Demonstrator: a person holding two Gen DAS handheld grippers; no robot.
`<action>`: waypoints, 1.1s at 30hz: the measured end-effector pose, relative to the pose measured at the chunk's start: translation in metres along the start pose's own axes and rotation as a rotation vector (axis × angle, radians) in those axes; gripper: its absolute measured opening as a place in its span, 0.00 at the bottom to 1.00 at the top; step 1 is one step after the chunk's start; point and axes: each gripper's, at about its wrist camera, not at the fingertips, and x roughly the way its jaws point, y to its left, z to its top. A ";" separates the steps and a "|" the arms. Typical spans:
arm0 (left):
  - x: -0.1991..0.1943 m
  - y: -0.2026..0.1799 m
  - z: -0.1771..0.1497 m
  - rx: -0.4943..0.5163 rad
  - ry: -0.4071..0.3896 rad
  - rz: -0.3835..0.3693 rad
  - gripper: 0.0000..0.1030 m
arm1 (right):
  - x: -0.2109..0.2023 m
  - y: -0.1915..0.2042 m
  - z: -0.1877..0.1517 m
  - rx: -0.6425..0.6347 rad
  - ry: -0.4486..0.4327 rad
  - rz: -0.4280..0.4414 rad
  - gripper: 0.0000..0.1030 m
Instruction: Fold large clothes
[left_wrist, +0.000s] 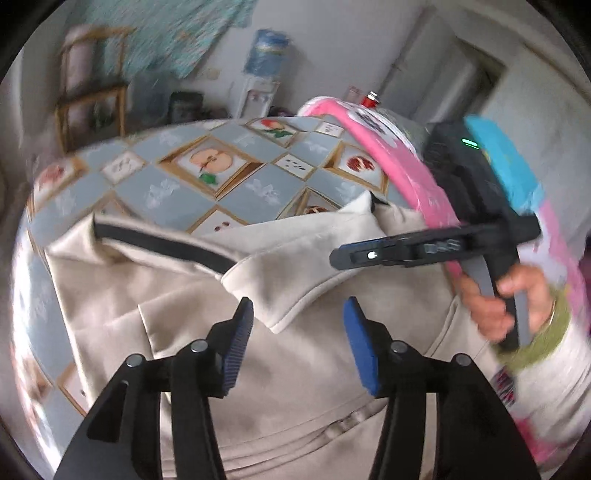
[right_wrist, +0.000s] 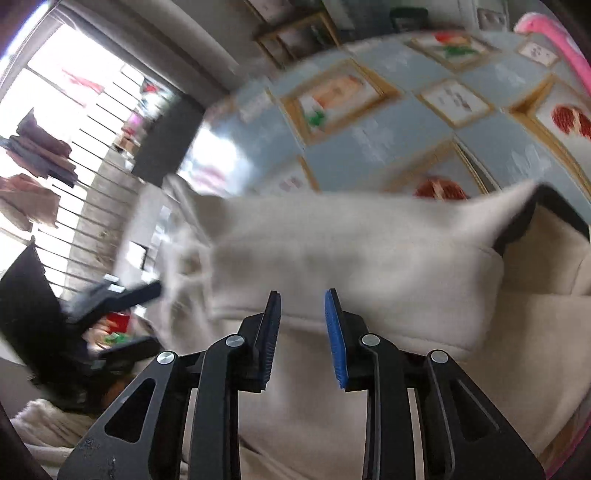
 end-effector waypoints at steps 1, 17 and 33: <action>0.004 0.008 0.003 -0.062 0.008 -0.011 0.49 | 0.002 0.003 0.000 -0.001 -0.007 0.016 0.26; 0.056 0.059 0.009 -0.413 0.082 -0.127 0.46 | -0.053 -0.096 -0.022 0.303 -0.102 -0.004 0.53; 0.063 0.051 0.002 -0.378 0.161 -0.163 0.31 | -0.027 -0.130 -0.033 0.440 -0.014 0.109 0.28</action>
